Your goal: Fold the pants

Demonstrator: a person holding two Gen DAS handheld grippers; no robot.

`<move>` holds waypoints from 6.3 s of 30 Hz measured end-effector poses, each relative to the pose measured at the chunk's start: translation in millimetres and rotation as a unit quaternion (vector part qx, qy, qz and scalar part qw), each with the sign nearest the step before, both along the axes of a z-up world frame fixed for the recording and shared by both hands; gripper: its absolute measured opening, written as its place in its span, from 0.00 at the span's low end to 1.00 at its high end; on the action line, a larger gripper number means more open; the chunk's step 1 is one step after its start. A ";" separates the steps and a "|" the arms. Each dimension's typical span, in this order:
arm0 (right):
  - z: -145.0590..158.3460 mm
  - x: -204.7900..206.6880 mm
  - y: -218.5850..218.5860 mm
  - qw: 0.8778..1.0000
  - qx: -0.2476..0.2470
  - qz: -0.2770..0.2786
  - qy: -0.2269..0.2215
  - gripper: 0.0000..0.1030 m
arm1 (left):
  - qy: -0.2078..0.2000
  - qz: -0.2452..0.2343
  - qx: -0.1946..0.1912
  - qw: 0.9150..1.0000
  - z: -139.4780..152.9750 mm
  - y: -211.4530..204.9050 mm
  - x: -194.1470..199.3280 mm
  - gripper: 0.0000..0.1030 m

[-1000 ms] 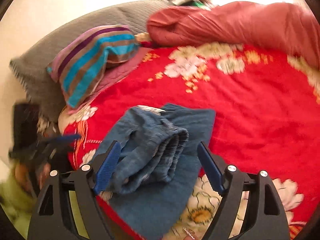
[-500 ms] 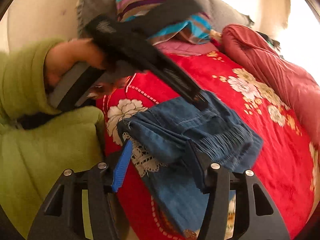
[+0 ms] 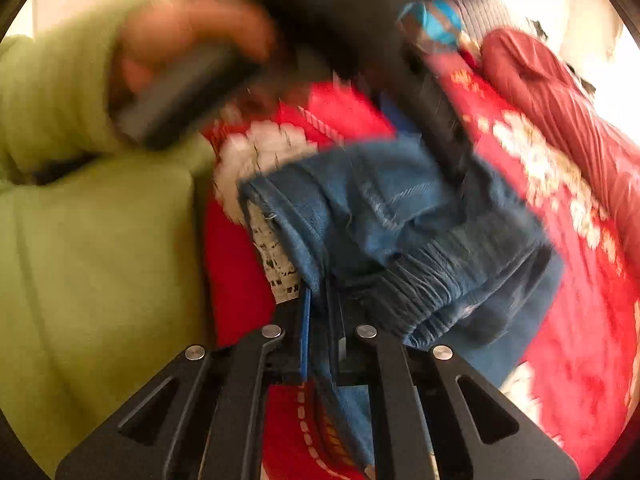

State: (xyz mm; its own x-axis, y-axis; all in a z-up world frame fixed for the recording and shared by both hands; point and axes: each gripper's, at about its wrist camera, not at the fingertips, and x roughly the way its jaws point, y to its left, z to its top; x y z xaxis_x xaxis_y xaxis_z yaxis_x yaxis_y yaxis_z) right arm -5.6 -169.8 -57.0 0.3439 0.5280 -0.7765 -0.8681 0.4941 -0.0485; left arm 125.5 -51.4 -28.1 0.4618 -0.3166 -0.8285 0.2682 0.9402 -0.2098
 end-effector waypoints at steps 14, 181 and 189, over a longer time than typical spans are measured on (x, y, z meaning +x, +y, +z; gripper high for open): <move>34.7 -9.6 -6.9 0.999 0.024 -0.033 0.010 0.24 | -0.036 -0.001 0.023 0.999 15.7 -6.3 -17.8 0.49; 22.3 189.1 -95.0 0.910 0.084 -0.406 0.021 0.92 | -0.051 0.085 -0.004 0.995 0.7 25.4 49.3 0.89; 38.1 175.5 -100.5 0.905 0.094 -0.414 -0.002 0.94 | -0.082 0.097 0.009 0.992 21.0 26.7 36.8 0.91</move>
